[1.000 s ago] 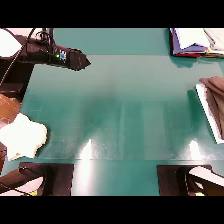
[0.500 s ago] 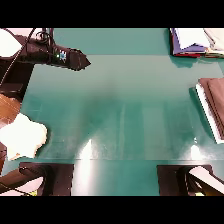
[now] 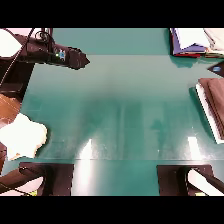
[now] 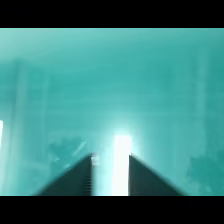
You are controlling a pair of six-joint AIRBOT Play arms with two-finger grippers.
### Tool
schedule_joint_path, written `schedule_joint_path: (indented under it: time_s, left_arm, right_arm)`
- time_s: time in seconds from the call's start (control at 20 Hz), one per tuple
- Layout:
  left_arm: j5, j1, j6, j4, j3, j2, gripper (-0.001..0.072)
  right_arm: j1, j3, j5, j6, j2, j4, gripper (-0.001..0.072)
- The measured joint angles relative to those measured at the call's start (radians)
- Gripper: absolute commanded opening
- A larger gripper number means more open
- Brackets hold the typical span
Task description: Fold the shirts.
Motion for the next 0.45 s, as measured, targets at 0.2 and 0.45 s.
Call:
schedule_joint_path:
  time_s: [0.2,0.45]
  left_arm:
    - [0.032,0.0,0.0,0.0,0.0,0.0,0.0031]
    - [0.077,0.0,-0.001,0.0,0.0,0.0,0.003]
  right_arm:
    - [0.204,0.014,-0.062,-0.001,0.0,0.011,0.0016]
    - [0.299,0.018,-0.089,-0.003,0.0,0.014,0.0016]
